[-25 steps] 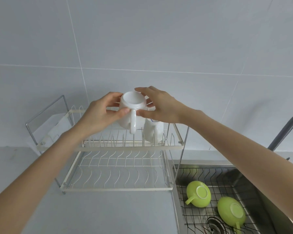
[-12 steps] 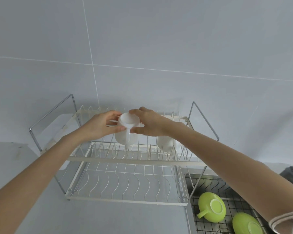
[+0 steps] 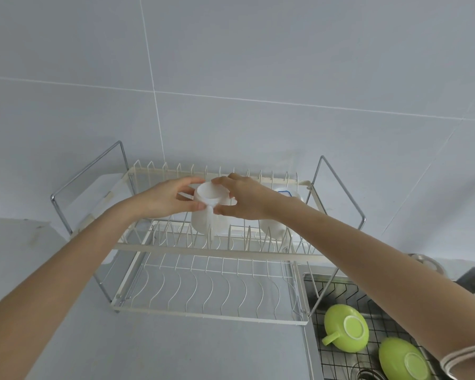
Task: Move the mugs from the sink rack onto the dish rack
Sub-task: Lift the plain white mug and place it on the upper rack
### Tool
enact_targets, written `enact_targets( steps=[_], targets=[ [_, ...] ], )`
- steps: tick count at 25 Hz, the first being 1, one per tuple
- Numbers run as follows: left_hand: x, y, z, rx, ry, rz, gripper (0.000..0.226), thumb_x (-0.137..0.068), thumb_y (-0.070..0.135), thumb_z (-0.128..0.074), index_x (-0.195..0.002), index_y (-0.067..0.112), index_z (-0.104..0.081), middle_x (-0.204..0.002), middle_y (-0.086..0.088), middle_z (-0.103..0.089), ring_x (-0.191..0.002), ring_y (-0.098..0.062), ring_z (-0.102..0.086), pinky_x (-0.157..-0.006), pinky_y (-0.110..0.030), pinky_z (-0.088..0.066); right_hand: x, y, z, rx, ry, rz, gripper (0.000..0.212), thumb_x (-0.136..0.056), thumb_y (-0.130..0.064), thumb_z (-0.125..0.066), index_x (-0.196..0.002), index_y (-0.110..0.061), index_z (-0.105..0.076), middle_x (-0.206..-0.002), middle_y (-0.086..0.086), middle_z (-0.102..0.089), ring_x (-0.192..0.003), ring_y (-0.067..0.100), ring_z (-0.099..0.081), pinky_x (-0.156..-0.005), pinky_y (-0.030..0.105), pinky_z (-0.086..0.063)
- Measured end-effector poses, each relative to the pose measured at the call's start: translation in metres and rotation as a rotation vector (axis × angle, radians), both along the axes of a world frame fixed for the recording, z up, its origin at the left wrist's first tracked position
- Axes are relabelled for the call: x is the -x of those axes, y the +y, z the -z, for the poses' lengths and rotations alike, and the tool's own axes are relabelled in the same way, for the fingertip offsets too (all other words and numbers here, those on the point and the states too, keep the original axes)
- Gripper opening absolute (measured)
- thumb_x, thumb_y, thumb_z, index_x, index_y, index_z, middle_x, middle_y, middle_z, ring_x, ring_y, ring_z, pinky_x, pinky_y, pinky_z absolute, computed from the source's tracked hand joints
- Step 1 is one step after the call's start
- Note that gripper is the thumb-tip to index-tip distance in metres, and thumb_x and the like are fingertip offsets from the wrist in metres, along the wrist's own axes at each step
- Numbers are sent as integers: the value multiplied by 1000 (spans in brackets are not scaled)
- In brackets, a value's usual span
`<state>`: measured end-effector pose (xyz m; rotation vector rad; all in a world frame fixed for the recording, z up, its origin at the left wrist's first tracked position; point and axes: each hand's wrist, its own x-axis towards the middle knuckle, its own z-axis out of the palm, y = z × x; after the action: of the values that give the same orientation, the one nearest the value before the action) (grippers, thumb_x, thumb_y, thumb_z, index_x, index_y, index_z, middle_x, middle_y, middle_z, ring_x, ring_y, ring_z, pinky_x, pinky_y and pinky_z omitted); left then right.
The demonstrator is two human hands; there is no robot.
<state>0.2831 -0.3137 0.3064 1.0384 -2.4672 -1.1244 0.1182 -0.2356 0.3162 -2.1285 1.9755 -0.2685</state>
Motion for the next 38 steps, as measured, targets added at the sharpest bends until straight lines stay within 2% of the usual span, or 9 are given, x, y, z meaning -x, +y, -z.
enact_targets(
  steps=[3, 7, 9, 12, 14, 19, 27, 32, 38],
  targets=[
    [0, 2, -1, 6, -3, 13, 43, -84, 17, -62, -120, 32, -43, -116, -1, -57, -111, -24, -60, -98, -31, -43, -1, 3, 1, 2, 4, 4, 64, -88, -34, -57, -142, -14, -28, -139, 11, -42, -123, 30, -46, -103, 40, -39],
    [1, 5, -3, 20, -29, 12, 50, -86, 18, -60, -132, 24, -41, -129, -6, -56, -114, -22, -57, -98, -29, -41, -4, 5, -1, -15, 45, 7, 64, -91, -34, -52, -144, -14, -24, -140, 12, -40, -127, 30, -42, -104, 42, -38],
    [2, 8, -5, 52, -85, 20, 53, -87, 21, -58, -136, 23, -36, -136, -5, -51, -121, -21, -52, -97, -26, -37, -4, 8, -1, -20, 77, -7, 65, -92, -34, -50, -145, -14, -20, -146, 9, -33, -132, 28, -37, -106, 42, -37],
    [2, 11, -6, 155, -231, 9, 65, -88, 29, -56, -143, 20, -22, -149, -5, -36, -135, -22, -38, -106, -31, -32, -2, 16, -4, -26, 159, -27, 67, -93, -33, -47, -147, -12, -13, -157, 2, -15, -142, 23, -21, -110, 38, -30],
    [3, 17, -13, 256, -296, -6, 67, -90, 30, -52, -145, 16, -17, -153, -6, -29, -139, -23, -31, -110, -31, -28, 1, 22, -9, -21, 195, -15, 67, -94, -33, -45, -148, -12, -11, -158, 2, -11, -144, 23, -15, -114, 36, -23],
    [9, 43, -37, 436, -312, -16, 61, -91, 29, -49, -143, 13, -22, -152, -10, -29, -139, -25, -29, -112, -31, -24, 14, 50, -27, 19, 219, 30, 65, -95, -33, -45, -148, -14, -12, -158, 4, -13, -145, 22, -12, -117, 35, -16],
    [45, 122, -70, 780, -287, -64, 58, -90, 34, -44, -142, 17, -25, -151, -2, -30, -135, -23, -35, -107, -36, -32, 47, 132, -49, 157, 225, 142, 64, -93, -33, -47, -146, -15, -18, -157, 6, -16, -146, 21, -12, -118, 33, -12],
    [85, 169, -71, 835, -226, -12, 57, -91, 35, -43, -141, 17, -25, -153, -1, -26, -136, -23, -33, -106, -37, -31, 83, 184, -50, 262, 214, 244, 62, -93, -32, -48, -146, -15, -22, -157, 6, -19, -146, 22, -13, -119, 34, -12],
    [136, 212, -61, 883, -242, 53, 59, -91, 34, -42, -142, 12, -22, -153, -8, -23, -141, -23, -21, -111, -39, -25, 133, 237, -39, 222, 213, 342, 63, -93, -34, -48, -146, -17, -20, -158, 5, -15, -147, 21, -9, -119, 33, -9]
  ],
)
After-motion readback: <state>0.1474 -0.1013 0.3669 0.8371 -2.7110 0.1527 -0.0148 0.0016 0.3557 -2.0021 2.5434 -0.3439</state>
